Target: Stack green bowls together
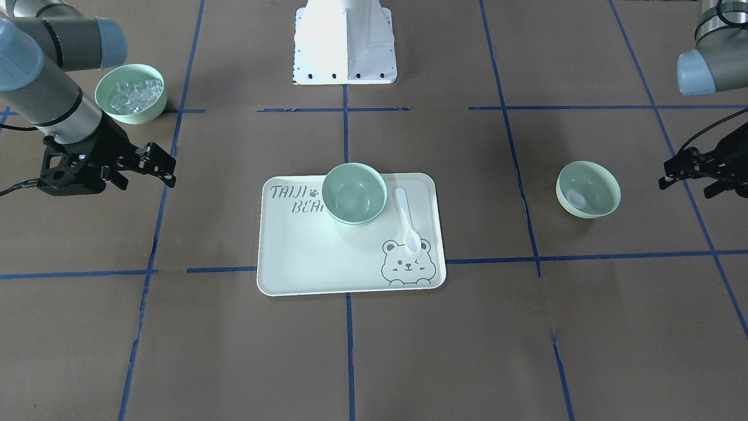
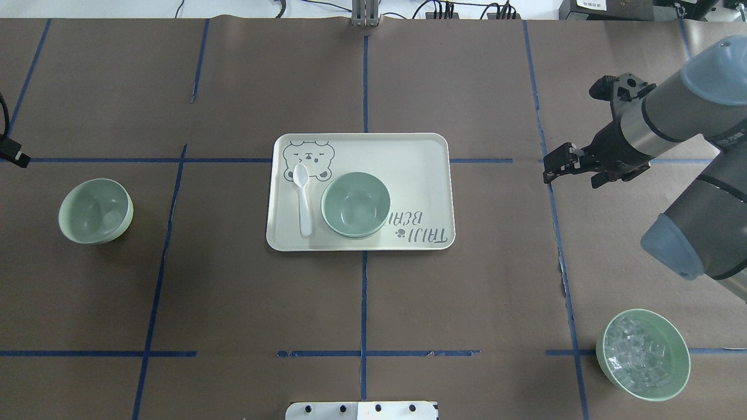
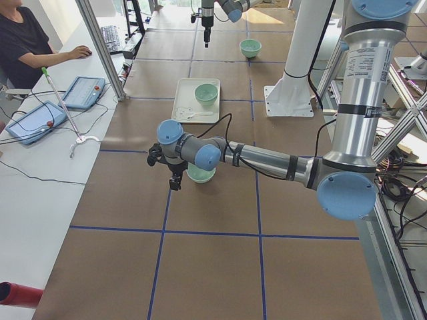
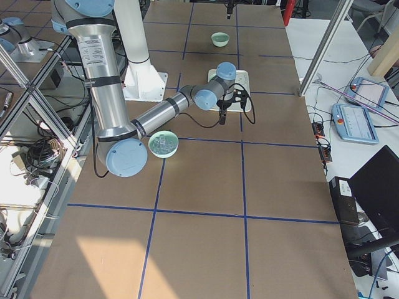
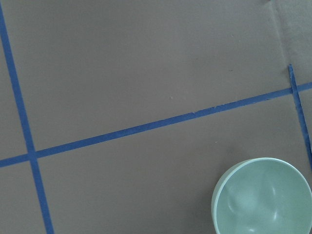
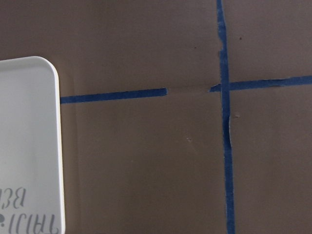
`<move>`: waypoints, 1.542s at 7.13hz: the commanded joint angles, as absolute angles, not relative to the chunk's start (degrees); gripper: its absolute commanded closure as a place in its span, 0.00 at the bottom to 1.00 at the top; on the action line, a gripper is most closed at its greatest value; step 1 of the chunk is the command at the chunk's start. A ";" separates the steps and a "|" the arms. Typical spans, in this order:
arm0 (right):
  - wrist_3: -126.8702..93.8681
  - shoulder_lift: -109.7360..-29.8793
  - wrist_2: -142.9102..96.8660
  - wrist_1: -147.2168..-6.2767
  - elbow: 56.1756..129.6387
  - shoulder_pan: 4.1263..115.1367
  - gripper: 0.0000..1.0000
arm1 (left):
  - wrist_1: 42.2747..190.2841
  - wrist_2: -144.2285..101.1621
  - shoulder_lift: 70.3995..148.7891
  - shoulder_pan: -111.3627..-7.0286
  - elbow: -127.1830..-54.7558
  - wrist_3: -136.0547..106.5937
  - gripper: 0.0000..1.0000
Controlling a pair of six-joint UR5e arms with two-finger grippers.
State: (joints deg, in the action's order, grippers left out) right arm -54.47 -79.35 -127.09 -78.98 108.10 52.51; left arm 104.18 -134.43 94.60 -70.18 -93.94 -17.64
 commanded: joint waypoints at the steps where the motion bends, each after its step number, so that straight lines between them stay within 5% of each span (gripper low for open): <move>1: -51.77 -80.68 -127.70 -78.93 107.93 53.53 0.00 | 112.47 -133.24 94.57 -64.02 -90.10 -25.44 0.00; 4: -51.77 -80.60 -127.62 -78.93 107.84 53.44 0.00 | 112.76 -132.72 94.48 -61.01 -90.00 -26.98 0.01; 5: -51.77 -80.68 -127.62 -78.93 107.84 53.44 0.00 | 112.85 -132.37 94.57 -59.69 -89.22 -26.98 0.07; 6: -51.77 -80.60 -127.36 -78.93 107.75 53.44 0.00 | 112.85 -132.36 94.57 -58.55 -88.77 -26.98 0.18; 8: -51.77 -80.51 -127.44 -78.93 107.67 53.44 0.00 | 112.76 -132.36 94.66 -58.18 -88.60 -28.20 1.00; 11: -51.77 -80.51 -127.62 -78.93 107.84 53.44 0.00 | 112.76 -133.06 95.18 -58.27 -90.95 -31.52 1.00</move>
